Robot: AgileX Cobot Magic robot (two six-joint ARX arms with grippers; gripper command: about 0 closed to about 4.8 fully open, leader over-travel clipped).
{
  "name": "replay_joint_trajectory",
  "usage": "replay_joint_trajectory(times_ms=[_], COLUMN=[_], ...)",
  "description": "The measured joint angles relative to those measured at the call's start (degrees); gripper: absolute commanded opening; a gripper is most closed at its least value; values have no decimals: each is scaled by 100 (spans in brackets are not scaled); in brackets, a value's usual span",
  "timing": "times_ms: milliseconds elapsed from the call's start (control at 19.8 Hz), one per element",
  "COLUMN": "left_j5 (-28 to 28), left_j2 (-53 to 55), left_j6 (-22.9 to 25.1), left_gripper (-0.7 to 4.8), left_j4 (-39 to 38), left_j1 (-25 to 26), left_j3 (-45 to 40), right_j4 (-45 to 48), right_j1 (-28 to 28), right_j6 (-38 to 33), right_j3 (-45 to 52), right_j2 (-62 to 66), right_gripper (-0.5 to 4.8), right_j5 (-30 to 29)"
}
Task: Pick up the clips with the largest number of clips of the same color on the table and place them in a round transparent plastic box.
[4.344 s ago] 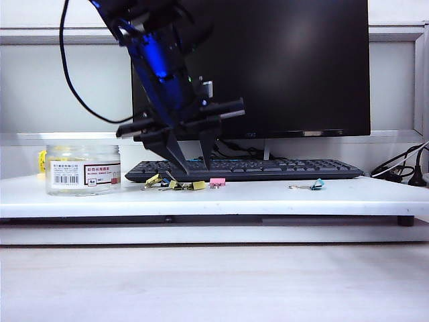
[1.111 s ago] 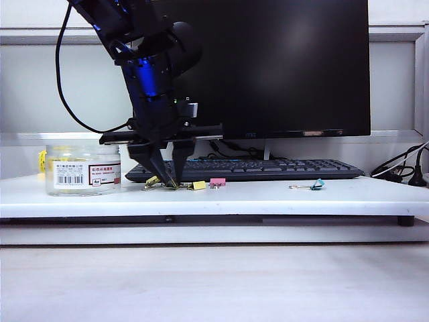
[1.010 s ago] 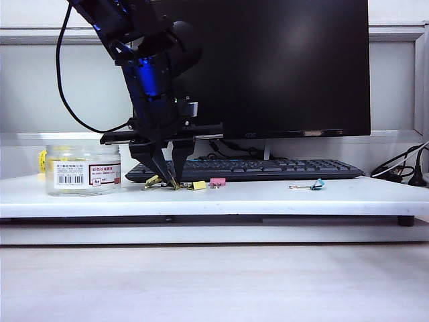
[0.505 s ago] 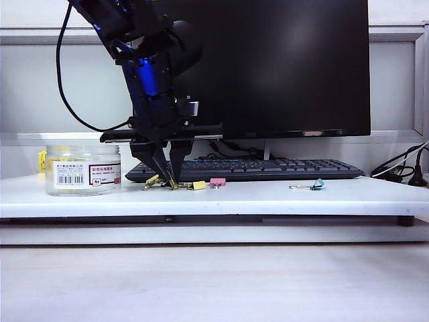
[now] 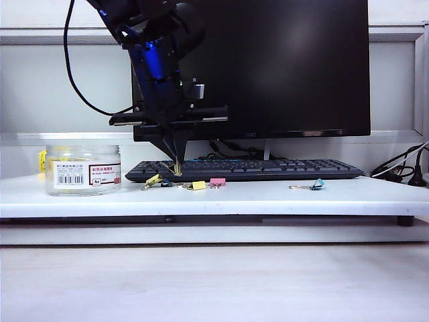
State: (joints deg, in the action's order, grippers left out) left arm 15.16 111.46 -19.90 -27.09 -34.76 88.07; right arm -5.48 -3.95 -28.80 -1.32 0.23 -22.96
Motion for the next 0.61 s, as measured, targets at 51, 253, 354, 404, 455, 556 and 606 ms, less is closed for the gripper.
replay_joint_trajectory(times_ms=[51, 253, 354, 404, 455, 556, 606], left_j5=[-2, -2, 2, 4, 61, 247, 343], left_j2=[0, -20, -105, -179, -323, -577, -697], left_j6=[7, 103, 122, 177, 271, 474, 557], left_gripper=[-6, -6, -6, -6, -6, -6, -6], left_j4=[-33, -164, -208, -216, -225, -310, -428], left_j1=[-2, -2, -2, -2, -2, -2, 0], left_j3=[0, 0, -2, -2, -2, 0, -2], right_j4=[0, 2, 0, 0, 0, 0, 0], right_j1=[0, 0, 0, 0, 0, 0, 0], right_j6=[-2, 0, 0, 0, 0, 0, 0], right_j3=[0, 0, 0, 0, 0, 0, 0], right_j2=[0, 0, 0, 0, 0, 0, 0], right_gripper=[158, 157, 157, 157, 158, 158, 158], right_j5=[0, 0, 0, 2, 0, 2, 0])
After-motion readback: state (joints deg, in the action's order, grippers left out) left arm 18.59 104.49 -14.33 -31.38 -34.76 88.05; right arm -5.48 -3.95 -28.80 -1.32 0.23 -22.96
